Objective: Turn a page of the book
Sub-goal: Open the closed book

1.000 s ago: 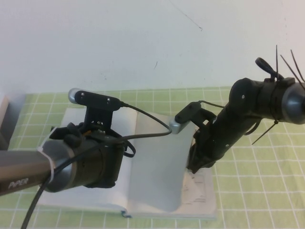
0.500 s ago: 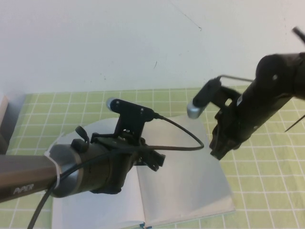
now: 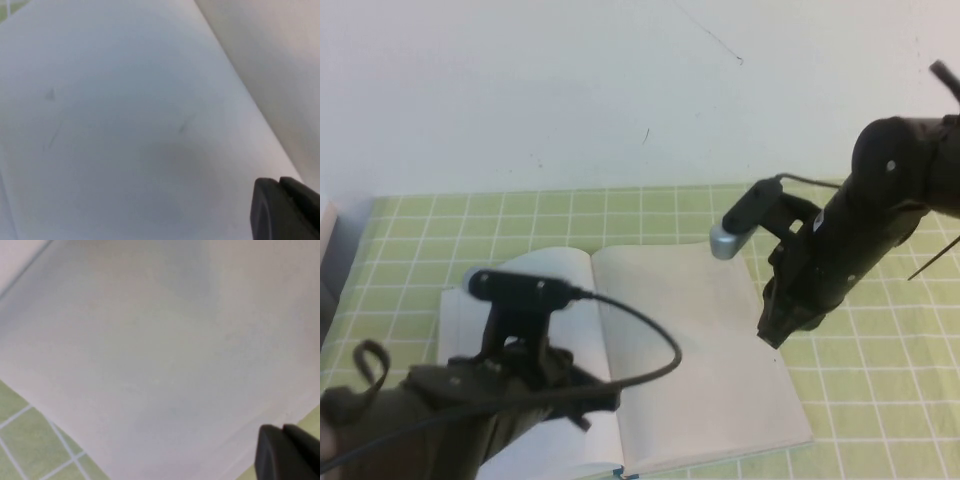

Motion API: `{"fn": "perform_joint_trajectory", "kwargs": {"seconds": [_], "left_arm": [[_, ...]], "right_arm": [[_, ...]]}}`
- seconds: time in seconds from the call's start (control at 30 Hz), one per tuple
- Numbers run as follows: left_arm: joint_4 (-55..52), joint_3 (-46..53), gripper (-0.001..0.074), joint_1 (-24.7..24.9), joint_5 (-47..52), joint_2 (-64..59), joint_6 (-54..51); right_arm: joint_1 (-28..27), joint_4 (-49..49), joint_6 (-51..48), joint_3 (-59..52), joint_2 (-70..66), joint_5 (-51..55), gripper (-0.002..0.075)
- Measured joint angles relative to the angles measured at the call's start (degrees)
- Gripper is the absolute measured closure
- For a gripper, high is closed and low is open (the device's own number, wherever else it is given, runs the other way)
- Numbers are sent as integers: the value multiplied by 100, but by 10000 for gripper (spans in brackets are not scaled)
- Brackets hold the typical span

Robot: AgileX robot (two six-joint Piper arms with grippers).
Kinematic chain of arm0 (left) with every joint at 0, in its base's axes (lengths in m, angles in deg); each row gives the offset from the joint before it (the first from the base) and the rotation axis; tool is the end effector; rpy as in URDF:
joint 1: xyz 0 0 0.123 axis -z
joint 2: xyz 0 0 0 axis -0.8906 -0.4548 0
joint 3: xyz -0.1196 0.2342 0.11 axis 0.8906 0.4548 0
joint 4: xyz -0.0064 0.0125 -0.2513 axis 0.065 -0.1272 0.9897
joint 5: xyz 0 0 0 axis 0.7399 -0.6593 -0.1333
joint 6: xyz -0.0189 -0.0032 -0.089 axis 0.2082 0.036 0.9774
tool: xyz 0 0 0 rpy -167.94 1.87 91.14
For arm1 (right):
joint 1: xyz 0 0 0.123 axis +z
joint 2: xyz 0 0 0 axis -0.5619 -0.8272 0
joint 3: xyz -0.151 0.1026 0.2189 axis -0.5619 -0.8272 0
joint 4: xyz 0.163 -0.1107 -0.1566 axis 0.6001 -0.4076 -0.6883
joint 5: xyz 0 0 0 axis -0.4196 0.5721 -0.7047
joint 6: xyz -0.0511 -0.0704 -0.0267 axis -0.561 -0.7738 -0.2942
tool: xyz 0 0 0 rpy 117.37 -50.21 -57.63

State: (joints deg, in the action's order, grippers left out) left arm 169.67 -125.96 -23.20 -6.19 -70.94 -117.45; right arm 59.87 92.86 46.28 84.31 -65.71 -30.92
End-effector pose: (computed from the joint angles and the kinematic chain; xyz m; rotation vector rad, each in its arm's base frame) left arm 0.2298 -0.1540 0.1889 0.1345 2.3383 -0.1845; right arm 0.3412 0.1858 0.2092 -1.2830 2.5079 0.3020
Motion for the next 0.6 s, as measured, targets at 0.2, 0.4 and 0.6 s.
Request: {"fn": "perform_joint_trajectory", "kwargs": {"seconds": [0.2,0.4,0.6], "left_arm": [[0,679,738,0,229,209,330],[-11,751,738,0,230,173,338],[-11,751,738,0,144,80,274]], "right_arm": [[-453,152,233,0,-520,146,728],[-886,308,270,-13,-801,561,728],[-891,1195,-154,-518,-897,781,728]]}}
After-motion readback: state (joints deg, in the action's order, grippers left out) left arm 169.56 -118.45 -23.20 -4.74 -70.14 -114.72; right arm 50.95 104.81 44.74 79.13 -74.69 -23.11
